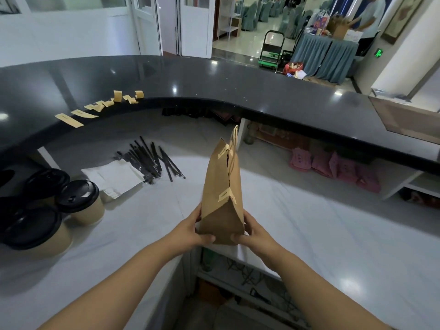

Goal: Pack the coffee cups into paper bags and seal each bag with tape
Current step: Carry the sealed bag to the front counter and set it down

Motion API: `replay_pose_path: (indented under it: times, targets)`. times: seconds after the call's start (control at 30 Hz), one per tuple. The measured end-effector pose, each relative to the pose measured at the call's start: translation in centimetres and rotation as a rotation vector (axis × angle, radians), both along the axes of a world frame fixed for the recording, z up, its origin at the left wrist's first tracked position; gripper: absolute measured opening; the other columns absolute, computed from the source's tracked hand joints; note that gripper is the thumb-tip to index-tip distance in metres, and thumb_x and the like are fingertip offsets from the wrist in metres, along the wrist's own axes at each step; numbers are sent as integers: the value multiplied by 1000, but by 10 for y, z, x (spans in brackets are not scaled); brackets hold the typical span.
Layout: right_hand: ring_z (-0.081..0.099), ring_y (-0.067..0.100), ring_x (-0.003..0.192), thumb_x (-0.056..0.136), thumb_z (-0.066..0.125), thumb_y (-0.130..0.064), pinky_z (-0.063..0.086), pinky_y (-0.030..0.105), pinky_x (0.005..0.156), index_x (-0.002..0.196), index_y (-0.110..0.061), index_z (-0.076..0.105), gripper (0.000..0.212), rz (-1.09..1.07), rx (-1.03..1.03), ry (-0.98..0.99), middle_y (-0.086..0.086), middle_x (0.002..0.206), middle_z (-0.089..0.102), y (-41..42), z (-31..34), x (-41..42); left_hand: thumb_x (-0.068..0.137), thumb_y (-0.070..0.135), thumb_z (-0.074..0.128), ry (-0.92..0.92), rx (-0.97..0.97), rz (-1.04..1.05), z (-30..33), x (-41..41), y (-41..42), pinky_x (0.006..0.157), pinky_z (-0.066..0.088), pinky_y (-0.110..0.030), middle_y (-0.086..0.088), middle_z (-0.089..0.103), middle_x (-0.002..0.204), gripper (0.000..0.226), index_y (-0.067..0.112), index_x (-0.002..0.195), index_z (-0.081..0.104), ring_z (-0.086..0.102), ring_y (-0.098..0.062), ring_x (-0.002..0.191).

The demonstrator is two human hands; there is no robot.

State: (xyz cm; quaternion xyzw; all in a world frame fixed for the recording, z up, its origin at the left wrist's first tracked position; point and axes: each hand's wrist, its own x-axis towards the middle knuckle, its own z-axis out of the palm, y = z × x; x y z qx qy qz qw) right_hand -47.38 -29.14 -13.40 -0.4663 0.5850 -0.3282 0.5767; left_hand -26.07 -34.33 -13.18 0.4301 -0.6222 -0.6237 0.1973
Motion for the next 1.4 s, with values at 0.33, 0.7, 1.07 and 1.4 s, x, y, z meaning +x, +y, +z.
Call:
replay_pose_path:
  times: [0.33, 0.7, 1.07, 1.4]
  targets:
    - [47, 12, 124, 73, 75, -39, 46, 30, 100, 141, -33, 38, 77, -261, -78, -34, -10, 133, 52, 41, 2, -2, 85, 10, 67, 22, -172, -49, 14, -39, 19, 69, 40, 1, 28, 47, 110, 73, 41, 133, 22, 43, 16, 98]
    - [51, 16, 120, 73, 74, -44, 48, 37, 100, 140, -36, 38, 77, -496, -126, 24, -8, 130, 56, 110, 30, -77, 84, 14, 68, 89, -204, -279, 36, -133, 47, 82, 45, -13, 20, 51, 117, 72, 33, 140, 28, 45, -10, 117]
    - [56, 17, 114, 75, 77, -37, 50, 36, 97, 133, -35, 44, 67, -704, -179, -35, -6, 124, 61, 189, 58, -180, 87, 20, 66, 158, -163, -443, 67, -255, 98, 99, 47, -39, 8, 53, 126, 67, 36, 142, 30, 46, -13, 121]
    - [58, 23, 116, 76, 75, -33, 49, 42, 98, 132, -33, 49, 61, -712, -255, -72, -4, 122, 63, 261, 87, -312, 88, 22, 64, 138, -240, -515, 100, -388, 165, 100, 46, -42, 7, 49, 132, 73, 36, 146, 22, 44, -15, 124]
